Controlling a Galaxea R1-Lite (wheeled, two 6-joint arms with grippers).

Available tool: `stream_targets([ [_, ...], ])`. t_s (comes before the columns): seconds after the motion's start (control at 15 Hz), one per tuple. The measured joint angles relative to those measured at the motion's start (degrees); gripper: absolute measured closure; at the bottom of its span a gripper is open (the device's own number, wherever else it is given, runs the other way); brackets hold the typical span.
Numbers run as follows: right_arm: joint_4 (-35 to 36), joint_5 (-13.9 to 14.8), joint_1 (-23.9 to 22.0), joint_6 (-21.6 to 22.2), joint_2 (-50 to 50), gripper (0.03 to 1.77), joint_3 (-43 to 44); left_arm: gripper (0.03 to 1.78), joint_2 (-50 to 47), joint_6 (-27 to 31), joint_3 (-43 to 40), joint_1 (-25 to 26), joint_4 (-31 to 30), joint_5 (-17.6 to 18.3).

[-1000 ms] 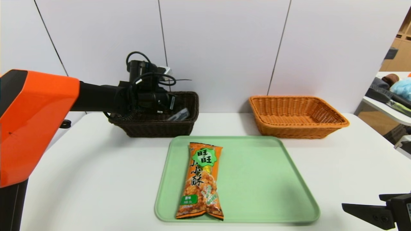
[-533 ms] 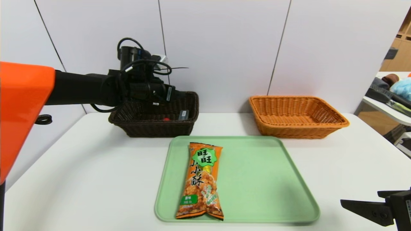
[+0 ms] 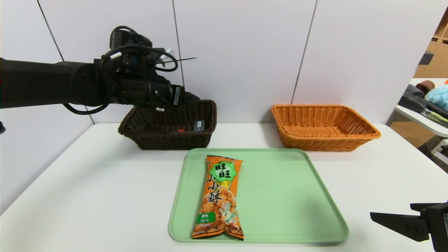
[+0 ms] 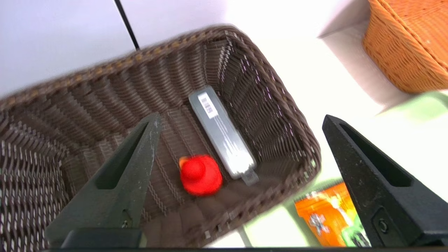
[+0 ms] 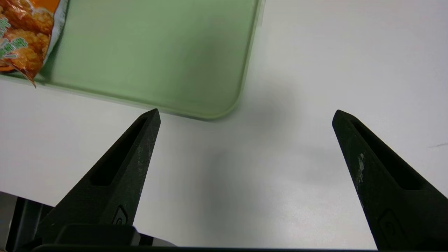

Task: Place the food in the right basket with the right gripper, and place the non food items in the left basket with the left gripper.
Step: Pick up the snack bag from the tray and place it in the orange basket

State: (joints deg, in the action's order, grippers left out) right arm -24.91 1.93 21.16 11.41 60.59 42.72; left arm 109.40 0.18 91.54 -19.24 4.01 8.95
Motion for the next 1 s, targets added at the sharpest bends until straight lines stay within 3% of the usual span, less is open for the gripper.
stream_targets([
  [0.2, 2.3, -0.3, 0.0, 0.1, 0.6, 0.1, 0.3, 0.15, -4.2, -0.1, -5.4, -0.1, 1.0, -0.1],
  [0.47, 4.9, -3.4, 0.1, 0.2, 3.2, 0.1, 1.6, 0.14, -10.1, 0.3, -14.7, -0.1, 1.1, -0.1],
  [1.0, 11.8, -6.1, 3.0, 0.3, 10.7, 0.1, 3.5, 0.12, -22.6, 2.2, -32.9, -0.1, 1.0, 0.3],
])
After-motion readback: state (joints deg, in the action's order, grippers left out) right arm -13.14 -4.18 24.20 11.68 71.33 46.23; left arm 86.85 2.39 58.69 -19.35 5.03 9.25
